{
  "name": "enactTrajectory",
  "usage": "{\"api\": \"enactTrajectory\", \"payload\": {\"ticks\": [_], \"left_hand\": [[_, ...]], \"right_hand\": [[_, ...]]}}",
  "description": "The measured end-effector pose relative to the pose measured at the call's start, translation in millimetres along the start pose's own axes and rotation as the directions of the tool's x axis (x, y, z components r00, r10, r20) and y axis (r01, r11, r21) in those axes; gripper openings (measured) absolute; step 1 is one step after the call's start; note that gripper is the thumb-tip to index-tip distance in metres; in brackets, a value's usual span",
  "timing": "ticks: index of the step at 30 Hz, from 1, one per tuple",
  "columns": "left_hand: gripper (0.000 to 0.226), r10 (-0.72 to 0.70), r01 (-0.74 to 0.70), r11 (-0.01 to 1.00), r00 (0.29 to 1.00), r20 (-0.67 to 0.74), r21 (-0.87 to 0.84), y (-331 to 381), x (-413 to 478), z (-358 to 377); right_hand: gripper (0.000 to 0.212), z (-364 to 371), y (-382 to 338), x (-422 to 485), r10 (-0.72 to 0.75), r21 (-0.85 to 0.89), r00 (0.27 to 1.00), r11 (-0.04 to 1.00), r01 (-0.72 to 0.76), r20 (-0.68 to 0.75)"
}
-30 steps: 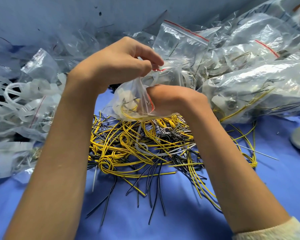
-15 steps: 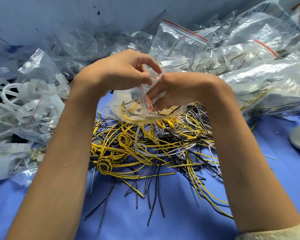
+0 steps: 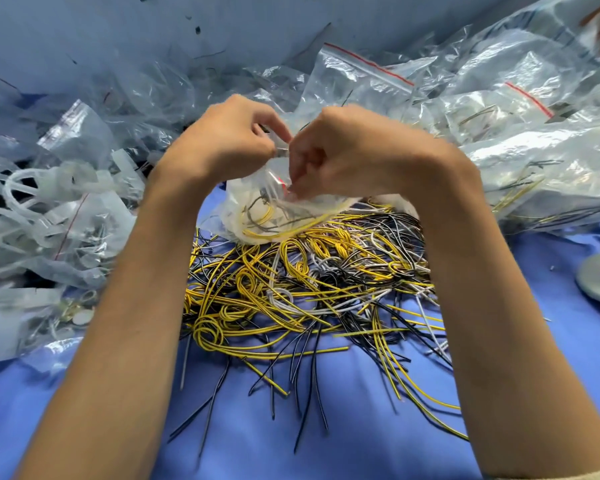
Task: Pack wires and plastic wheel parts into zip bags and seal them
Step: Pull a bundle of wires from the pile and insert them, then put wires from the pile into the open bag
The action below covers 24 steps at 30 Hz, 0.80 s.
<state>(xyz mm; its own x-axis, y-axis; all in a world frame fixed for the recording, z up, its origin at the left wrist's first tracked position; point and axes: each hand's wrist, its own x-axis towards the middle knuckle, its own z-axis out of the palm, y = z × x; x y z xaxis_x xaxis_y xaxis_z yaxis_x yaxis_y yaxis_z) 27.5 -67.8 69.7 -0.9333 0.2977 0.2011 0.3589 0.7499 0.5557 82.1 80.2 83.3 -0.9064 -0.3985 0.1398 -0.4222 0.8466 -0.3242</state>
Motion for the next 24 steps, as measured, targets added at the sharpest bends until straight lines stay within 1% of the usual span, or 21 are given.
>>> {"api": "enactTrajectory", "payload": {"ticks": [1,2,4,6,7,9,11,14,16,18,22,24], "left_hand": [[0.034,-0.038,0.039,0.999,0.999,-0.035,0.026,-1.2,0.7,0.4],[0.034,-0.070,0.073,0.996,0.996,-0.059,0.048,-2.6,1.1,0.7],[0.035,-0.113,0.119,0.991,0.990,-0.089,0.067,-6.7,2.1,-0.3],[0.035,-0.141,0.148,0.988,0.983,-0.121,0.048,-11.2,2.0,-5.9],[0.033,-0.153,0.159,0.987,0.978,-0.141,0.034,-13.1,1.5,-9.1],[0.033,-0.166,0.171,0.985,0.971,-0.170,0.018,-15.4,1.5,-13.1],[0.035,-0.168,0.173,0.985,0.973,-0.158,0.020,-15.1,0.2,-13.1],[0.032,-0.145,0.147,0.989,0.982,-0.119,0.014,-10.6,-0.1,-10.3],[0.034,-0.128,0.131,0.991,0.984,-0.121,0.018,-8.6,2.0,-7.1],[0.036,-0.116,0.121,0.992,0.986,-0.117,0.034,-6.7,3.7,-4.8],[0.035,-0.099,0.105,0.993,0.990,-0.102,0.058,-8.1,4.6,-3.9],[0.034,-0.100,0.105,0.993,0.990,-0.104,0.044,-10.6,5.3,-5.0]], "right_hand": [[0.018,-1.0,-2.5,-0.9,-0.006,0.015,1.000,1.000,0.006,0.007],[0.021,-1.3,-6.3,-2.0,-0.007,0.061,0.998,0.998,0.003,0.055],[0.021,-0.7,-12.6,-5.2,-0.024,0.196,0.977,0.981,-0.018,0.212],[0.015,1.0,-15.1,-7.4,-0.053,0.301,0.943,0.952,-0.051,0.328],[0.010,2.6,-15.5,-7.5,-0.054,0.315,0.926,0.946,-0.072,0.374],[0.005,8.9,-13.7,-3.3,-0.031,0.270,0.892,0.957,-0.103,0.451],[0.019,22.8,-10.9,4.1,0.009,0.176,0.867,0.978,-0.112,0.498],[0.033,46.1,-7.4,15.2,0.051,0.002,0.838,0.998,-0.062,0.543],[0.036,58.6,-5.8,20.4,0.069,-0.092,0.828,0.996,-0.021,0.557],[0.033,64.6,-5.2,22.4,0.064,-0.167,0.843,0.985,0.032,0.535],[0.013,59.3,-4.7,22.1,0.004,-0.147,0.885,0.986,0.072,0.466],[0.009,51.4,-2.9,19.3,-0.002,-0.118,0.894,0.991,0.061,0.448]]}}
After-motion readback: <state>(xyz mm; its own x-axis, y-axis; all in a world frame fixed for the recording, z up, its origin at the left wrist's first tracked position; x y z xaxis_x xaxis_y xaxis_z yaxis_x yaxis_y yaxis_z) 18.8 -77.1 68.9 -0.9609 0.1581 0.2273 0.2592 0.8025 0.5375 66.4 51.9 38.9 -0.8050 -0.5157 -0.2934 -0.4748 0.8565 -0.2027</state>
